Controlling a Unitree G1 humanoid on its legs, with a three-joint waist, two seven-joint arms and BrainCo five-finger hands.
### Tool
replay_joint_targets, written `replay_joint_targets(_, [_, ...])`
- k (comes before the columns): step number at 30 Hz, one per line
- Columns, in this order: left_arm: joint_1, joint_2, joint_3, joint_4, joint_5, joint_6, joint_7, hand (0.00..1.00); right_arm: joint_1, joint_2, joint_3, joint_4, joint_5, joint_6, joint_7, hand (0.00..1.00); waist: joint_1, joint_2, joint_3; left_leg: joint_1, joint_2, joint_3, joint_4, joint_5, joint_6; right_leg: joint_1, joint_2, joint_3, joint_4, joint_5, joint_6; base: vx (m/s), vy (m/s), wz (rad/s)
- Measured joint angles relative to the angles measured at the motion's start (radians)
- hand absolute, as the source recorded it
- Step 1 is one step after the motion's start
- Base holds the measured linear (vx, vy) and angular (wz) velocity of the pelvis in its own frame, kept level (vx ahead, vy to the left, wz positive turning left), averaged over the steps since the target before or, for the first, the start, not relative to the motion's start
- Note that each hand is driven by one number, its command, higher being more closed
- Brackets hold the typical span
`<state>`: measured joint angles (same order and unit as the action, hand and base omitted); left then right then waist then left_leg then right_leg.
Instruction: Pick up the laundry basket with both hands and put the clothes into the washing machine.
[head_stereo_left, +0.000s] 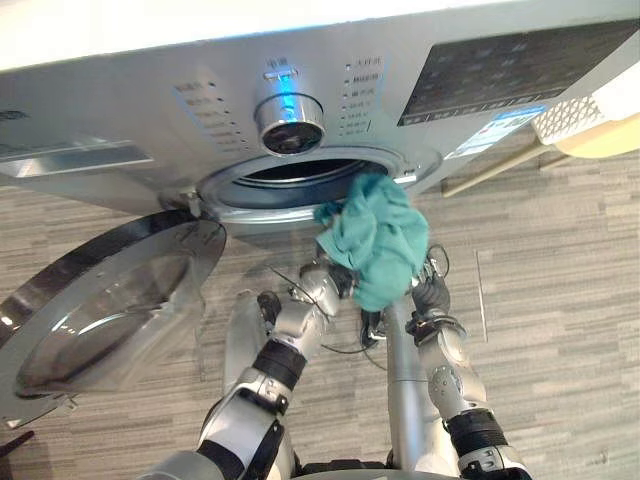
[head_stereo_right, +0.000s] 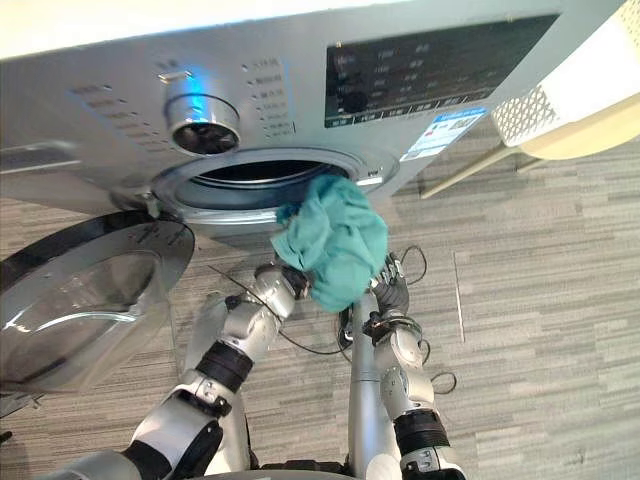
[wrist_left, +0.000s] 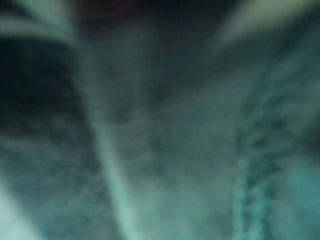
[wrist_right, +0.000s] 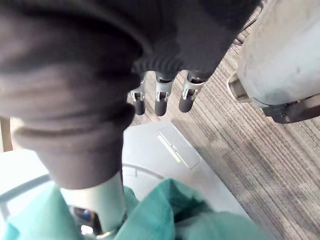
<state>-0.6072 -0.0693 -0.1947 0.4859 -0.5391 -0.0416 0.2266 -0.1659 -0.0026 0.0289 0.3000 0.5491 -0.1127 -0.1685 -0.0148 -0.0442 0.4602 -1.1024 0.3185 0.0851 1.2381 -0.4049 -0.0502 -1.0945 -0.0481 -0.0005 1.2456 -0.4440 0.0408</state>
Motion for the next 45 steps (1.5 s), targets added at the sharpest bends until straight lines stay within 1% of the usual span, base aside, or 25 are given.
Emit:
replay_joint_targets(3, [-0.077,0.045,0.102,0.009,-0.028,-0.002,0.031,1.0,-0.005,0.01,-0.004,-0.027,0.013,-0.01,-0.004,0.0,-0.003,-0.011,0.01,-0.056,0.024,-0.007,0.039,-0.017,0.0,-0.051,0.02,0.0,0.018,0.003,-0.003,0.0,0.015,-0.25])
replay_joint_targets(4, [-0.135,0.086,0.164,0.027,-0.06,-0.005,0.045,1.0,-0.005,0.019,-0.013,-0.045,0.028,-0.019,-0.004,0.0,-0.004,-0.02,0.02,-0.087,0.034,-0.011,0.059,-0.024,0.004,-0.078,0.03,0.001,0.027,0.004,-0.001,0.0,0.024,-0.2])
replay_joint_targets(7, [-0.26,0.18,0.246,0.05,-0.143,-0.008,0.065,1.0,-0.003,0.025,-0.034,-0.059,0.04,-0.035,-0.003,0.0,-0.015,-0.04,0.042,-0.141,0.05,-0.013,0.085,-0.033,0.011,-0.123,0.043,0.001,0.031,0.009,0.007,-0.01,0.023,-0.17])
replay_joint_targets(10, [-0.409,0.269,0.267,0.072,-0.211,-0.011,0.067,1.0,0.012,0.028,-0.059,-0.069,0.051,-0.038,0.002,0.0,-0.025,-0.048,0.055,-0.187,0.056,-0.022,0.104,-0.039,0.022,-0.151,0.046,-0.006,0.029,0.015,0.016,-0.01,0.038,-0.06])
replay_joint_targets(13, [-0.543,0.305,0.263,0.072,-0.24,-0.017,0.069,1.0,0.045,0.036,-0.073,-0.089,0.069,-0.041,0.021,0.0,-0.025,-0.048,0.055,-0.215,0.056,-0.028,0.113,-0.042,0.028,-0.167,0.046,-0.016,0.021,0.02,0.023,-0.02,0.039,-0.04])
replay_joint_targets(16, [-0.752,0.34,0.209,0.071,-0.275,-0.06,0.086,1.0,0.08,0.048,-0.091,-0.092,0.07,-0.054,0.043,0.0,-0.027,-0.048,0.055,-0.234,0.059,-0.03,0.119,-0.047,0.038,-0.171,0.046,-0.021,0.004,0.029,0.034,-0.02,0.037,-0.06])
replay_joint_targets(18, [-0.767,0.332,0.183,0.03,-0.29,-0.119,0.094,1.0,0.095,0.062,-0.112,-0.102,0.071,-0.062,0.043,0.0,-0.033,-0.05,0.055,-0.252,0.058,-0.032,0.121,-0.05,0.043,-0.181,0.045,-0.024,-0.004,0.034,0.037,-0.01,0.017,-0.02])
replay_joint_targets(19, [-0.771,0.327,0.17,0.015,-0.299,-0.127,0.111,0.0,0.1,0.064,-0.116,-0.104,0.071,-0.065,0.043,0.0,-0.032,-0.051,0.056,-0.258,0.057,-0.031,0.122,-0.05,0.044,-0.187,0.044,-0.024,-0.004,0.035,0.037,0.0,0.0,0.0])
replay_joint_targets(21, [-0.779,0.309,0.145,-0.029,-0.303,-0.157,0.176,0.0,0.119,0.065,-0.123,-0.123,0.074,-0.067,0.043,0.0,-0.04,-0.053,0.057,-0.264,0.05,-0.03,0.135,-0.05,0.045,-0.191,0.043,-0.02,0.006,0.036,0.037,0.0,0.0,0.0])
replay_joint_targets(23, [-0.779,0.306,0.14,-0.048,-0.209,-0.182,0.239,0.0,0.142,0.071,-0.123,-0.14,0.074,-0.069,0.058,0.0,-0.045,-0.054,0.057,-0.268,0.05,-0.033,0.138,-0.05,0.046,-0.192,0.043,-0.023,0.006,0.036,0.037,0.0,0.0,0.0])
replay_joint_targets(24, [-0.779,0.307,0.128,-0.049,-0.055,-0.157,0.31,0.0,0.157,0.072,-0.122,-0.141,0.073,-0.072,0.062,0.0,-0.044,-0.054,0.057,-0.27,0.049,-0.036,0.14,-0.051,0.046,-0.192,0.042,-0.025,0.008,0.036,0.037,-0.03,-0.01,0.04])
replay_joint_targets(25, [-0.779,0.31,0.115,-0.05,0.017,-0.14,0.336,0.0,0.163,0.072,-0.123,-0.142,0.073,-0.075,0.061,0.0,-0.043,-0.054,0.057,-0.27,0.048,-0.036,0.14,-0.051,0.047,-0.192,0.041,-0.026,0.009,0.036,0.037,-0.03,-0.012,0.04])
replay_joint_targets(27, [-0.762,0.33,0.011,-0.073,0.263,-0.055,0.376,0.0,0.17,0.072,-0.125,-0.142,0.073,-0.077,0.059,0.0,-0.041,-0.054,0.057,-0.269,0.046,-0.038,0.145,-0.051,0.048,-0.188,0.03,-0.028,0.014,0.036,0.037,-0.03,0.001,0.04])
replay_joint_targets(29, [-0.742,0.332,-0.06,-0.108,0.409,-0.001,0.35,0.0,0.17,0.072,-0.125,-0.143,0.073,-0.078,0.062,0.0,-0.036,-0.054,0.057,-0.268,0.045,-0.04,0.15,-0.054,0.052,-0.184,0.028,-0.03,0.017,0.036,0.037,-0.02,-0.003,0.01])
replay_joint_targets(31, [-0.712,0.326,-0.128,-0.114,0.605,0.05,0.263,0.0,0.17,0.073,-0.124,-0.149,0.073,-0.079,0.066,0.0,-0.03,-0.054,0.057,-0.265,0.043,-0.042,0.155,-0.057,0.058,-0.18,0.027,-0.03,0.02,0.035,0.038,-0.04,-0.012,0.01])
replay_joint_targets(32, [-0.705,0.324,-0.119,-0.103,0.641,0.062,0.237,0.0,0.17,0.073,-0.123,-0.149,0.073,-0.08,0.067,0.0,-0.03,-0.055,0.057,-0.264,0.043,-0.043,0.156,-0.057,0.059,-0.177,0.027,-0.03,0.021,0.035,0.038,-0.04,-0.02,0.03])
replay_joint_targets(33, [-0.697,0.32,-0.099,-0.043,0.718,0.084,0.204,0.0,0.17,0.073,-0.119,-0.148,0.073,-0.08,0.066,0.0,-0.029,-0.055,0.057,-0.256,0.042,-0.045,0.155,-0.057,0.059,-0.168,0.026,-0.031,0.02,0.035,0.038,-0.05,-0.031,0.04])
replay_joint_targets(34, [-0.671,0.299,-0.057,0.024,0.768,0.108,0.149,0.0,0.171,0.073,-0.114,-0.148,0.074,-0.079,0.066,0.0,-0.029,-0.057,0.055,-0.245,0.042,-0.046,0.15,-0.058,0.059,-0.155,0.026,-0.034,0.015,0.035,0.038,-0.04,-0.038,0.06])
replay_joint_targets(35, [-0.649,0.282,-0.029,0.05,0.775,0.12,0.126,0.0,0.17,0.073,-0.111,-0.148,0.074,-0.079,0.066,0.0,-0.029,-0.057,0.055,-0.24,0.041,-0.048,0.145,-0.058,0.059,-0.149,0.025,-0.037,0.01,0.035,0.038,-0.04,-0.048,0.11])
replay_joint_targets(36, [-0.595,0.244,0.017,0.085,0.766,0.149,0.099,0.0,0.17,0.074,-0.109,-0.147,0.077,-0.078,0.065,0.0,-0.029,-0.059,0.054,-0.232,0.034,-0.049,0.133,-0.057,0.059,-0.138,0.02,-0.042,0.0,0.035,0.038,-0.03,-0.041,0.14])
replay_joint_targets(37, [-0.559,0.226,0.037,0.1,0.764,0.156,0.094,0.0,0.17,0.074,-0.109,-0.146,0.078,-0.077,0.065,0.0,-0.03,-0.059,0.053,-0.227,0.029,-0.052,0.127,-0.055,0.059,-0.132,0.016,-0.046,-0.003,0.035,0.038,-0.01,-0.06,0.18])
replay_joint_targets(40, [-0.359,0.136,0.132,0.154,0.644,0.164,0.039,0.0,0.164,0.075,-0.109,-0.136,0.079,-0.073,0.058,0.0,-0.025,-0.06,0.053,-0.196,0.025,-0.057,0.106,-0.049,0.056,-0.092,0.013,-0.058,-0.025,0.033,0.034,0.02,-0.048,0.12])
replay_joint_targets(41, [-0.3,0.099,0.167,0.152,0.605,0.129,0.041,0.0,0.159,0.076,-0.108,-0.133,0.079,-0.066,0.057,0.0,-0.021,-0.06,0.053,-0.17,0.022,-0.054,0.092,-0.049,0.056,-0.068,0.013,-0.059,-0.037,0.033,0.034,0.05,-0.043,0.12])
replay_joint_targets(43, [-0.268,0.056,0.219,0.2,0.477,0.111,0.037,0.0,0.153,0.077,-0.093,-0.122,0.079,-0.053,0.055,0.0,-0.023,-0.064,0.045,-0.125,0.016,-0.049,0.072,-0.049,0.056,-0.024,0.012,-0.06,-0.056,0.032,0.032,0.04,-0.049,0.11])
replay_joint_targets(45, [-0.197,0.017,0.246,0.278,0.338,0.1,0.036,0.0,0.156,0.076,-0.062,-0.097,0.078,-0.039,0.049,0.0,-0.026,-0.065,-0.022,-0.095,0.013,-0.037,0.038,-0.047,0.052,0.0,0.011,-0.056,-0.088,0.032,0.032,0.04,-0.038,0.04])
